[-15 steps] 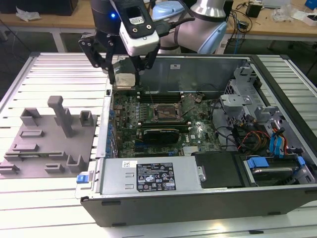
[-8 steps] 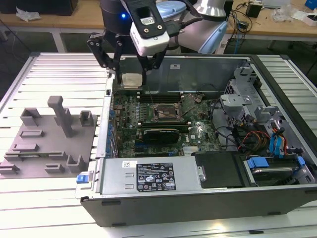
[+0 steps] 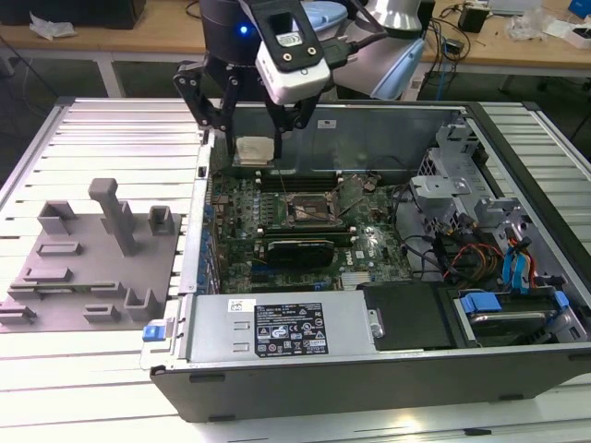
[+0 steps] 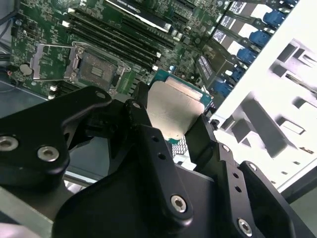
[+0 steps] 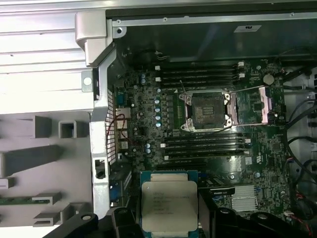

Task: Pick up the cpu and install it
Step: 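Pick up the cpu and move it towards the insertion slot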

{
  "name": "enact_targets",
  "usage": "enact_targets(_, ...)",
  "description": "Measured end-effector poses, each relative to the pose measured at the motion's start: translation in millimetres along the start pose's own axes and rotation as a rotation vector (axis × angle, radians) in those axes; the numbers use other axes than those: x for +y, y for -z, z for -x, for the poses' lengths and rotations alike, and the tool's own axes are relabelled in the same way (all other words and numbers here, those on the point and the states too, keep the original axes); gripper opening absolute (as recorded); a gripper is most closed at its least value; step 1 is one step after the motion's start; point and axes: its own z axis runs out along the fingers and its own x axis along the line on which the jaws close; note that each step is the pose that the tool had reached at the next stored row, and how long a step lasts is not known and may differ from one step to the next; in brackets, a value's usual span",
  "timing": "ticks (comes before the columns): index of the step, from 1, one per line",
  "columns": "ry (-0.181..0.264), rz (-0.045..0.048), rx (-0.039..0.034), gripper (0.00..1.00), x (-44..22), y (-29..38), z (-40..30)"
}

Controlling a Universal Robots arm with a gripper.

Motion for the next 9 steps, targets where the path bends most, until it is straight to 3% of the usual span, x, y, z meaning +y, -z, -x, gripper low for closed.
enact_targets(9, 0.0, -0.0001, 0.0001, 0.55, 0.5, -0.1, 9.2)
